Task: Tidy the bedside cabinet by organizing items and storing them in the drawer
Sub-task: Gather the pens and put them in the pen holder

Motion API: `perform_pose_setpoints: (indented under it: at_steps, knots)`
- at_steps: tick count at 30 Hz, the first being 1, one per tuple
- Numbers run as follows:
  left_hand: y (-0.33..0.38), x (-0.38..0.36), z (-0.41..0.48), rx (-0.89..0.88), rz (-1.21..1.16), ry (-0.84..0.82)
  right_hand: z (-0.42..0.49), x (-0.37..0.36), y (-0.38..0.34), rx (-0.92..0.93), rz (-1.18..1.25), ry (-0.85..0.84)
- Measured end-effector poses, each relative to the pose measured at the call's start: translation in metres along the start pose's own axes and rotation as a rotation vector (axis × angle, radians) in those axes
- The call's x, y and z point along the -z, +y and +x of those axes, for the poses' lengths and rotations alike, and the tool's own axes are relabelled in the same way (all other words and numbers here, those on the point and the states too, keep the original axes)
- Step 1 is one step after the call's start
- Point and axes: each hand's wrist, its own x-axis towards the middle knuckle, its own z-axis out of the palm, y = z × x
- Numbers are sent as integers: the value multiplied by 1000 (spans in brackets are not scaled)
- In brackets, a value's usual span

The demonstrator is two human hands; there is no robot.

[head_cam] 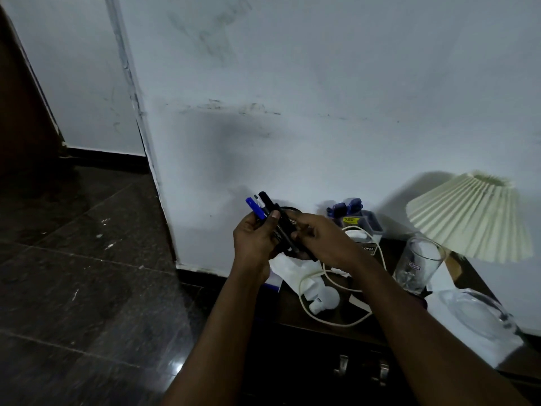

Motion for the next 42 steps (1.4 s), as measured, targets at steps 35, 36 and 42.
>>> perform_pose_setpoints:
  at_steps: [35,36,42]
  knots:
    - [-5,7,2,144,-18,-351,38,25,-26,18,-75,88]
    - [-7,7,2,165,-20,-333,39,21,-20,17,-58,84]
    - [-8,13,13,255,-156,-161,37,18,21,-126,-526,103]
